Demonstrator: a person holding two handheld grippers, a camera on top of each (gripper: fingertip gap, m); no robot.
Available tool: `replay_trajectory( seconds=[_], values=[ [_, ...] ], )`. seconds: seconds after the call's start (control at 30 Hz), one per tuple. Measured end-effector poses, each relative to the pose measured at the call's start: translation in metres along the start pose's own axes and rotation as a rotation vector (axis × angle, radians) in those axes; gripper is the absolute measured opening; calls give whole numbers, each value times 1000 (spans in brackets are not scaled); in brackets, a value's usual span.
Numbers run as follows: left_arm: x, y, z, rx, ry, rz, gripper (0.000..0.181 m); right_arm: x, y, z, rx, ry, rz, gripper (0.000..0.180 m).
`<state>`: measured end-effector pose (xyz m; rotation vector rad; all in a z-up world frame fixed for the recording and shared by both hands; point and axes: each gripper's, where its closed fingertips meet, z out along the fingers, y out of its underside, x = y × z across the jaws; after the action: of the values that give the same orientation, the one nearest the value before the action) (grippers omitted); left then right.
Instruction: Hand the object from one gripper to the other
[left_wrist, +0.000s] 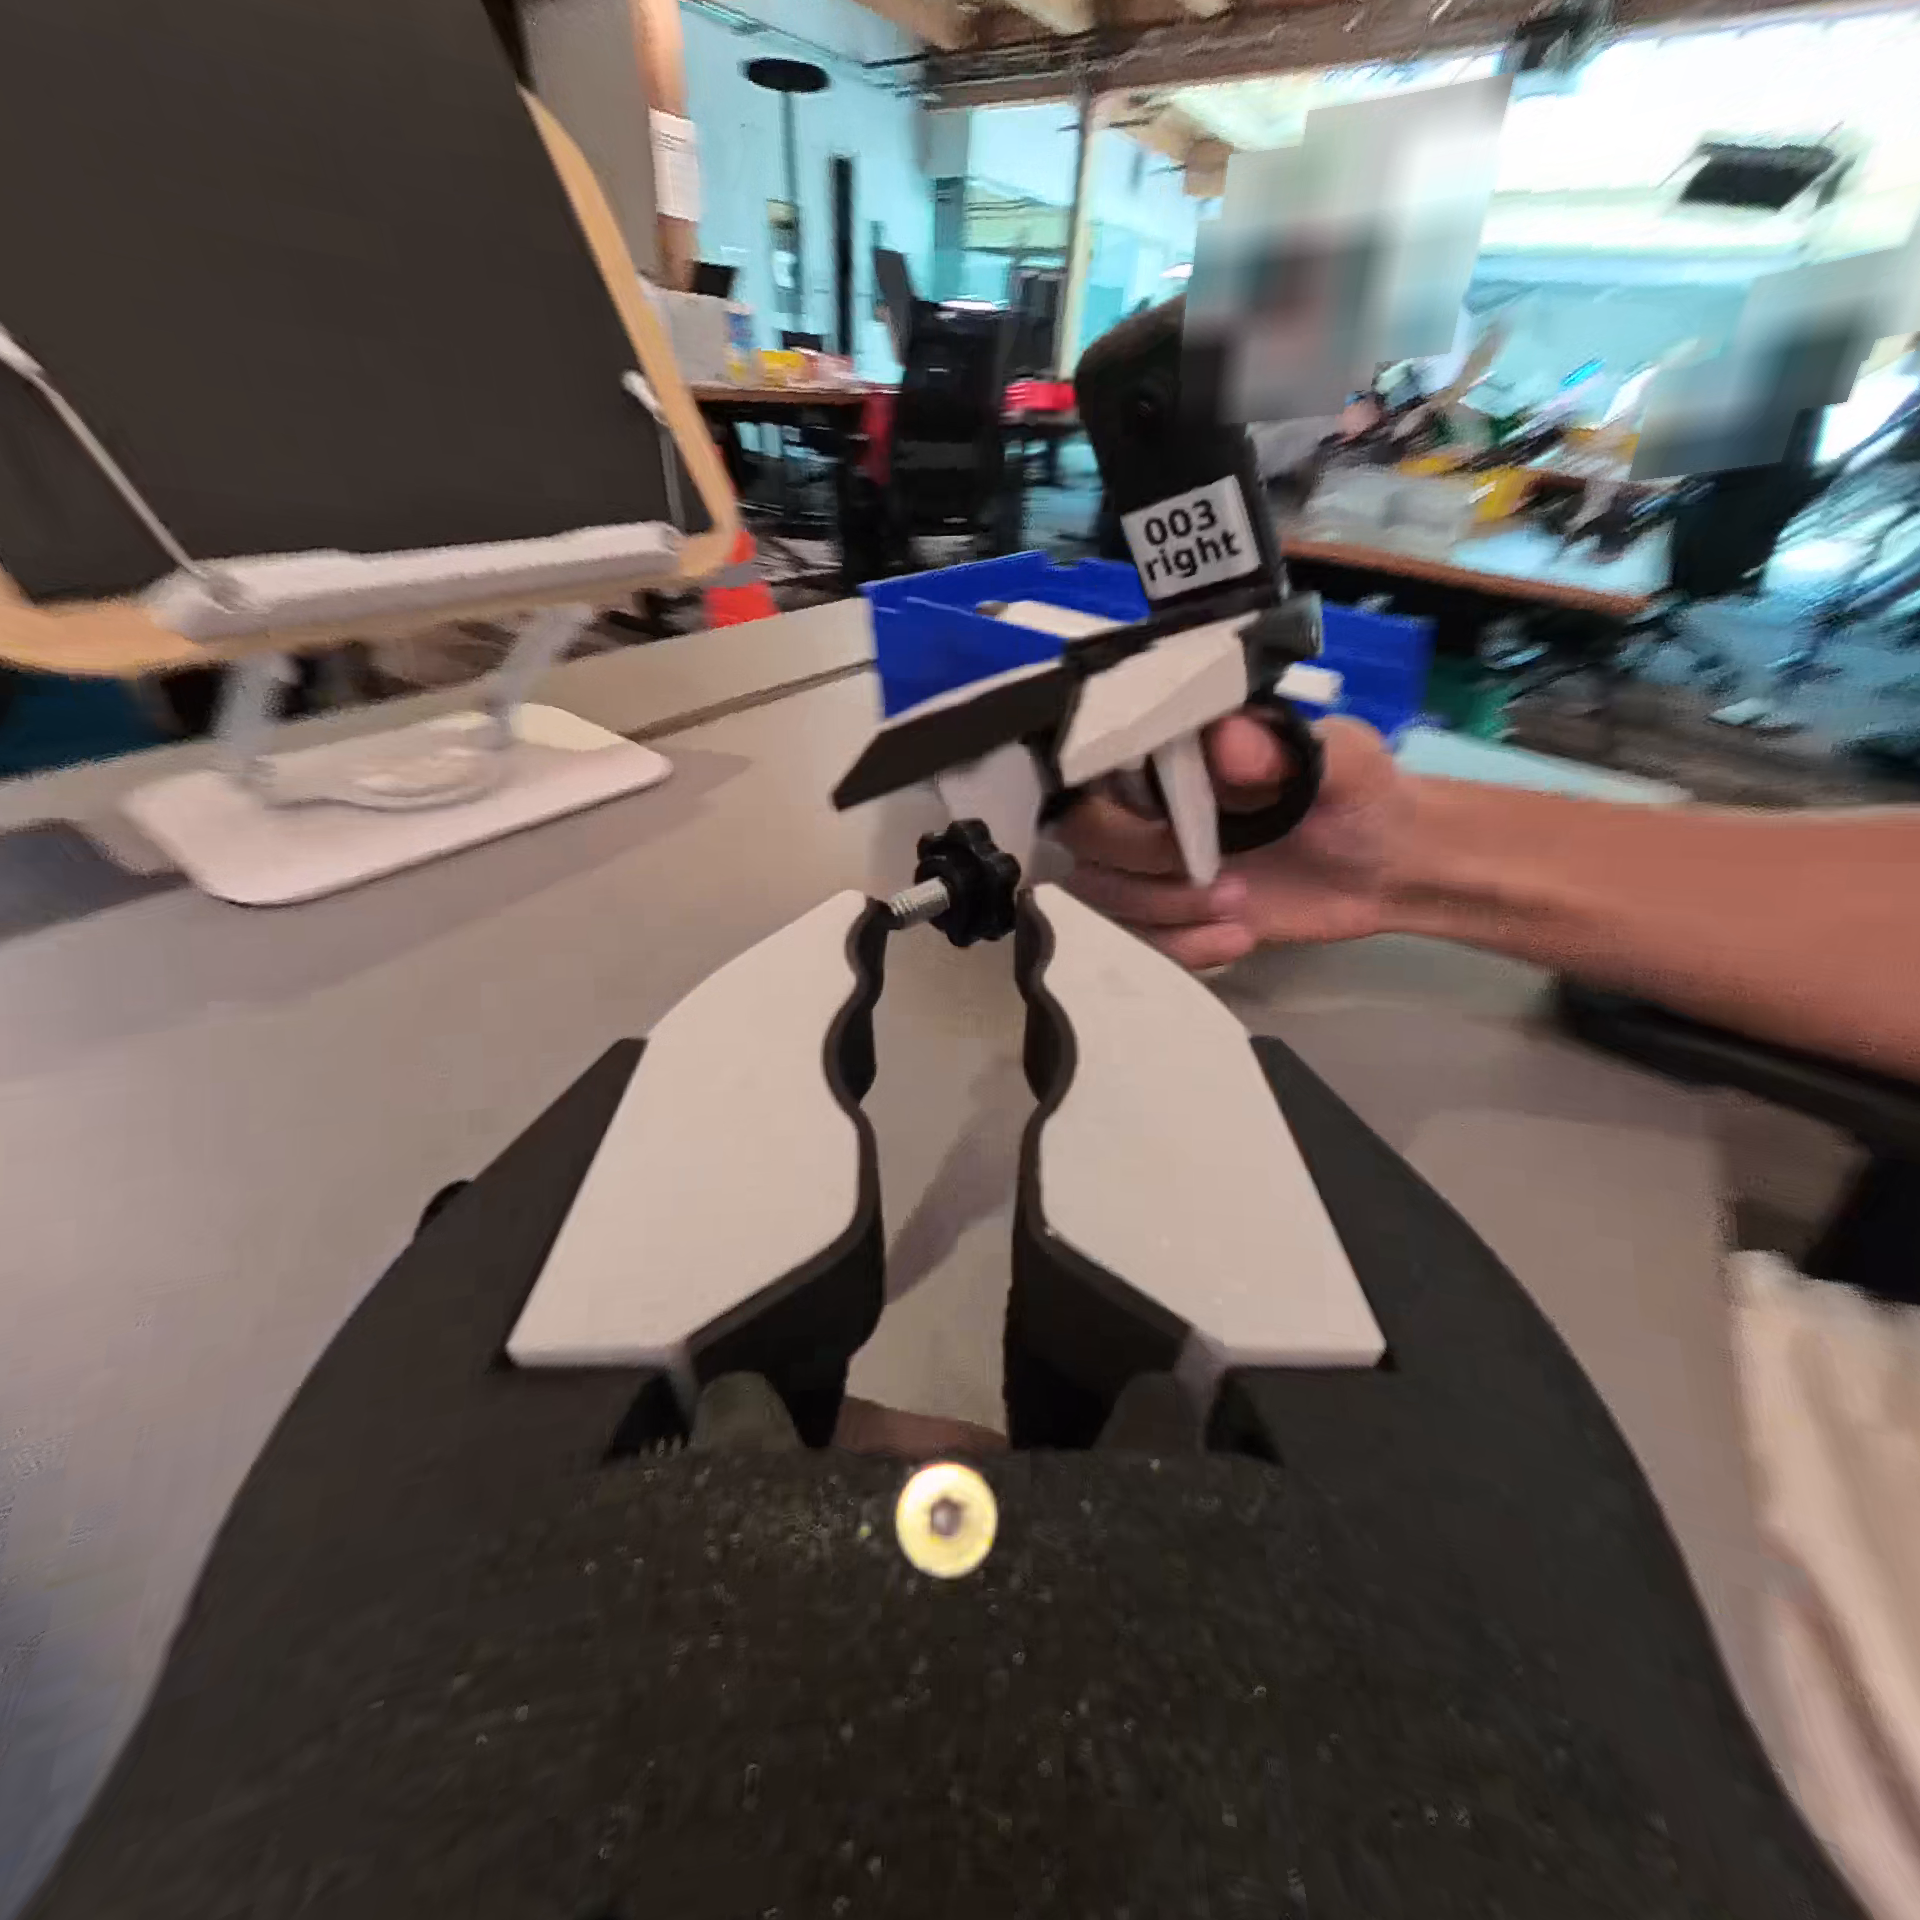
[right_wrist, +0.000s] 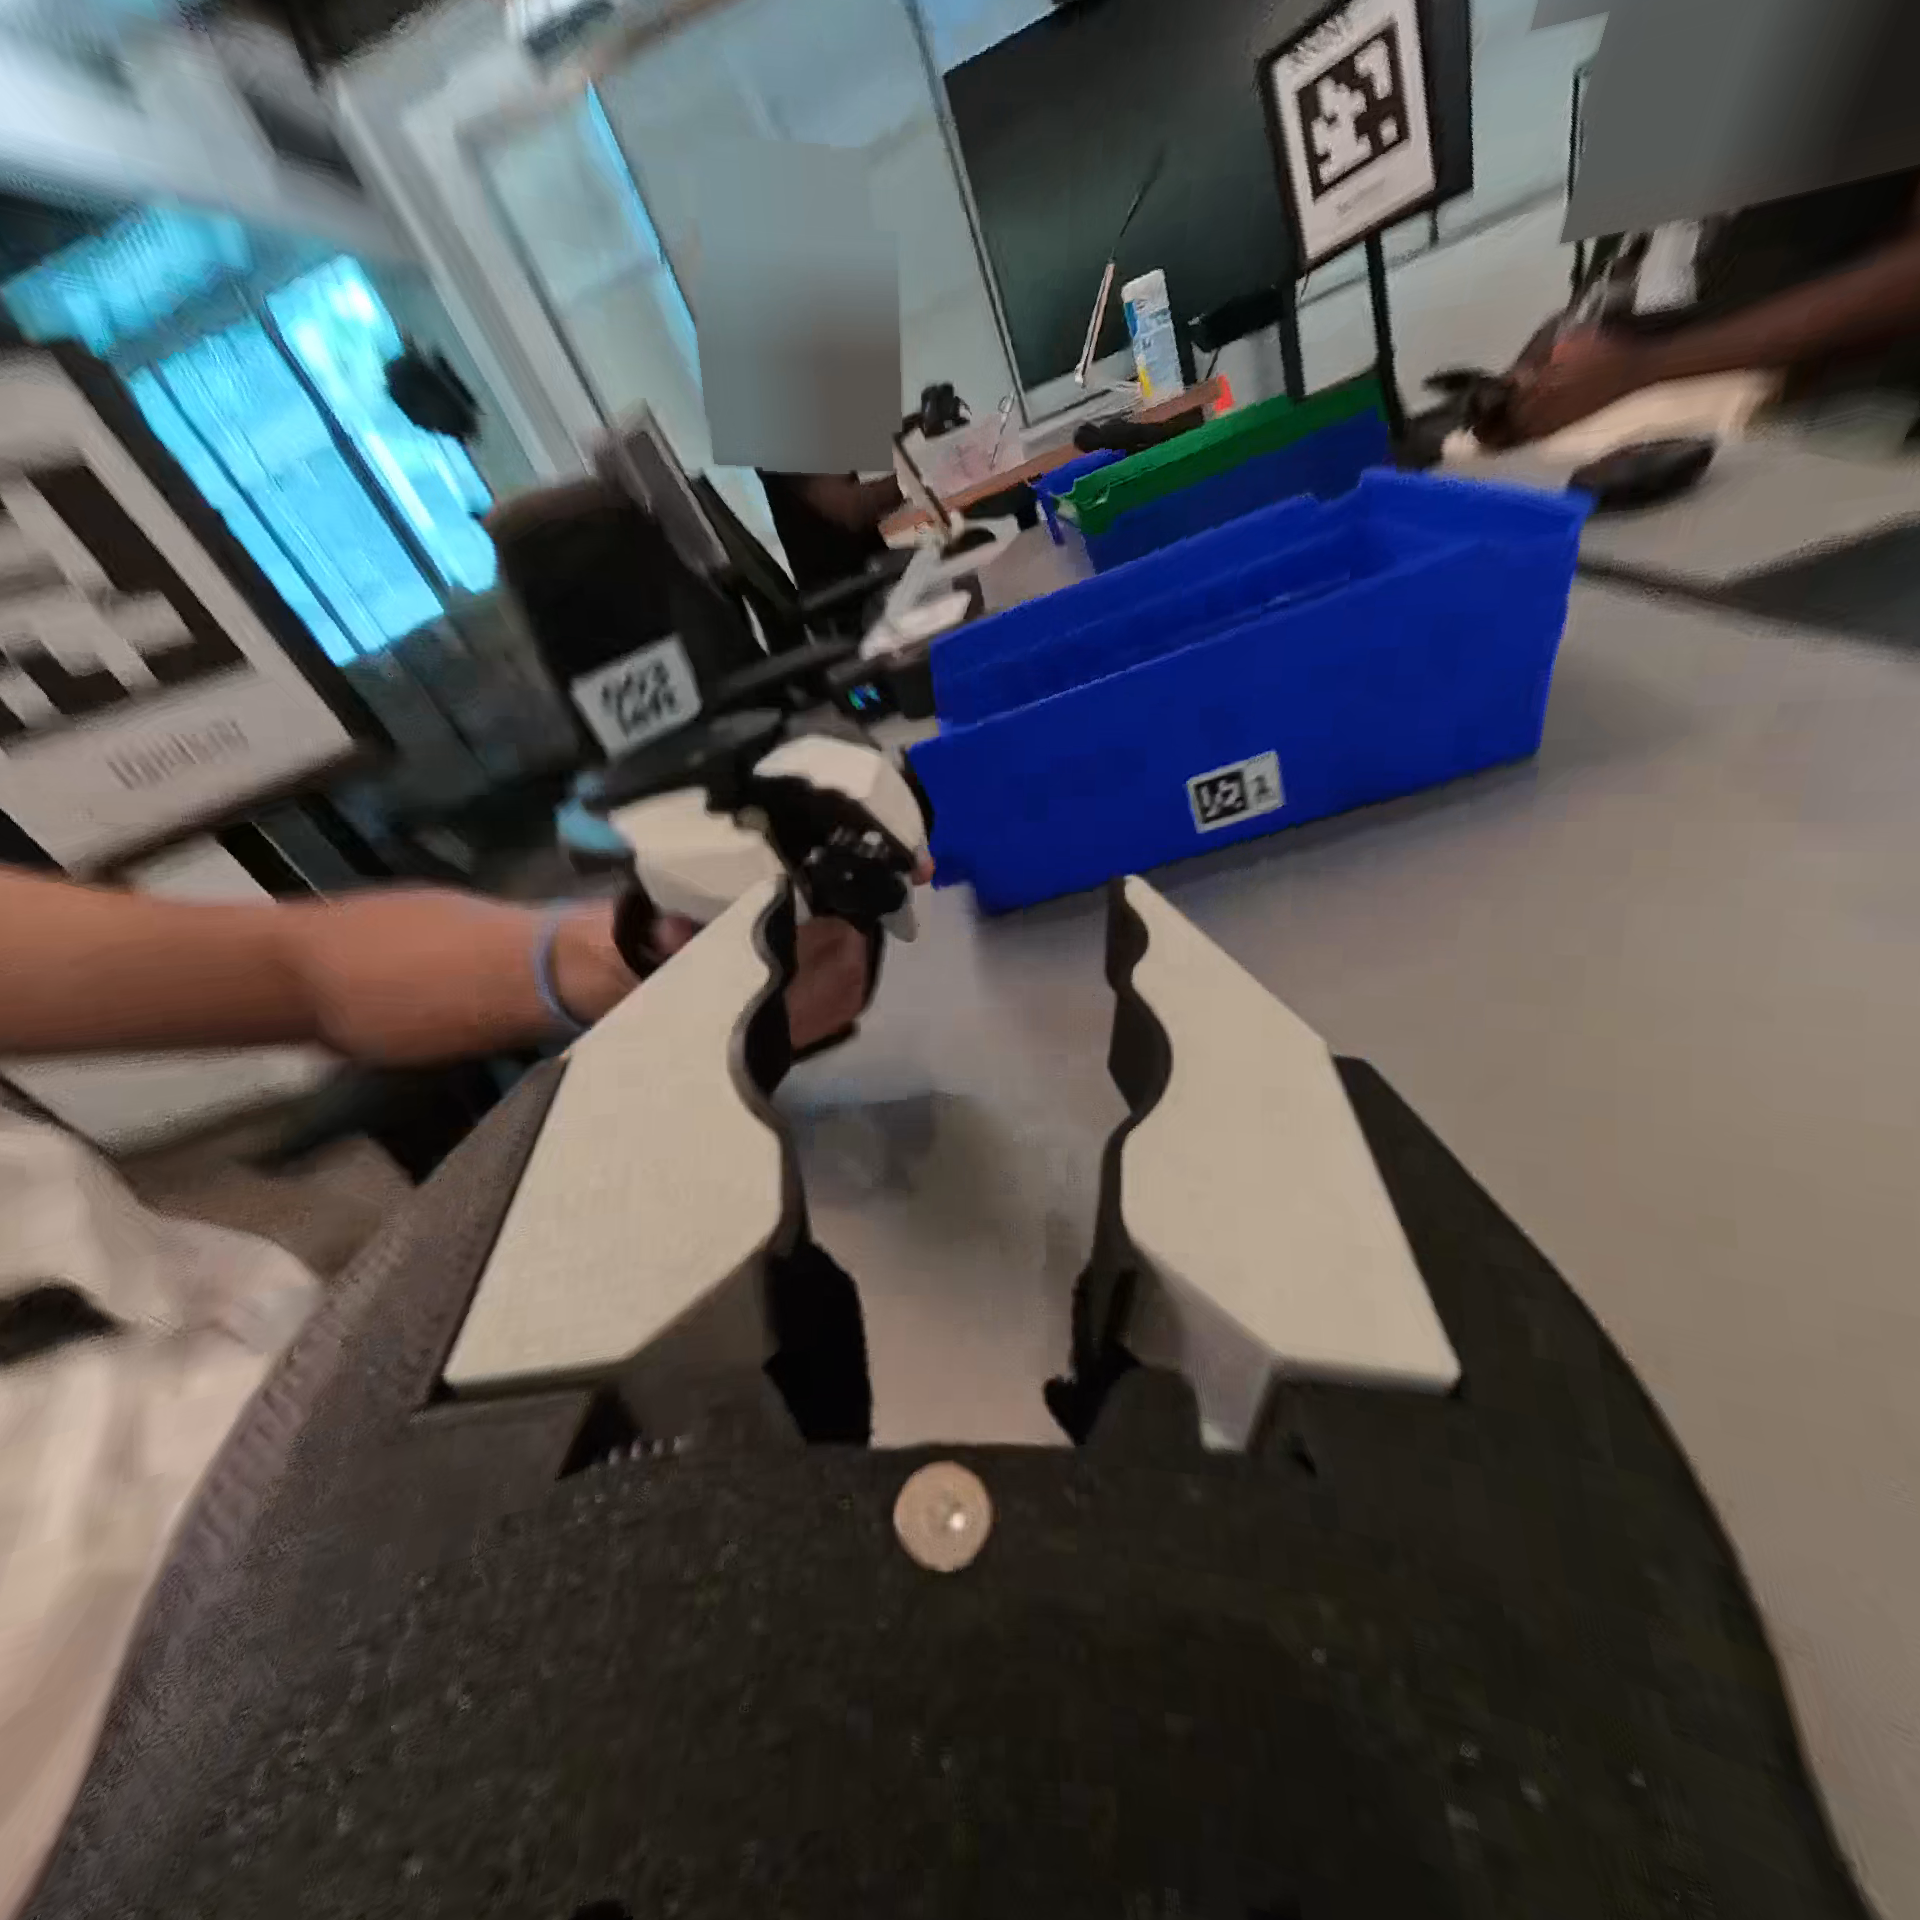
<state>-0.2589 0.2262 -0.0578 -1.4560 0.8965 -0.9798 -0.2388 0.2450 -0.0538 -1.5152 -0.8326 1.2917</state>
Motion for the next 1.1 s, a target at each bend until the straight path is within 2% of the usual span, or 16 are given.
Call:
replay_trajectory(
  seconds=[0.13,0.23,0.27,0.3,0.37,0.47,0.53,0.57,0.73,0.77,0.83,0.9,0.97,1.03,1.1],
  values=[
    [4,2,0,6,121,-178,23,-5,14,1,-157,188,-598,59],
    [1,10,2,-39,145,-258,23,-11,10,3,-168,386,-960,53],
    [0,15,3,-64,152,-299,23,-17,14,6,-195,399,-1076,45],
    [1,18,4,-81,177,-338,23,-17,21,10,-261,404,-1136,46],
    [1,21,5,-90,195,-384,23,-19,34,18,-327,394,-1185,54],
    [3,22,5,-101,210,-391,23,-17,40,23,-349,413,-1244,51],
    [4,23,4,-110,217,-383,23,-14,38,22,-352,448,-1266,42],
    [4,24,5,-115,216,-377,23,-12,34,21,-336,479,-1276,27],
    [6,25,6,-112,222,-362,24,-11,32,18,-354,475,-1277,24],
    [5,24,5,-103,219,-361,25,-12,31,19,-355,476,-1274,24],
    [0,19,1,-65,192,-358,45,-12,24,17,-350,488,-1261,24],
    [-4,9,-8,-4,181,-389,53,-9,1,5,-330,552,-1257,24],
    [-7,-1,-18,60,201,-464,52,-8,-42,-17,-278,640,-1191,24],
    [-10,-6,-24,97,201,-502,47,-17,-95,-50,-201,704,-1089,24],
    [-10,-3,-26,81,188,-482,44,-17,-142,-100,-170,809,-952,24]
  ],
)
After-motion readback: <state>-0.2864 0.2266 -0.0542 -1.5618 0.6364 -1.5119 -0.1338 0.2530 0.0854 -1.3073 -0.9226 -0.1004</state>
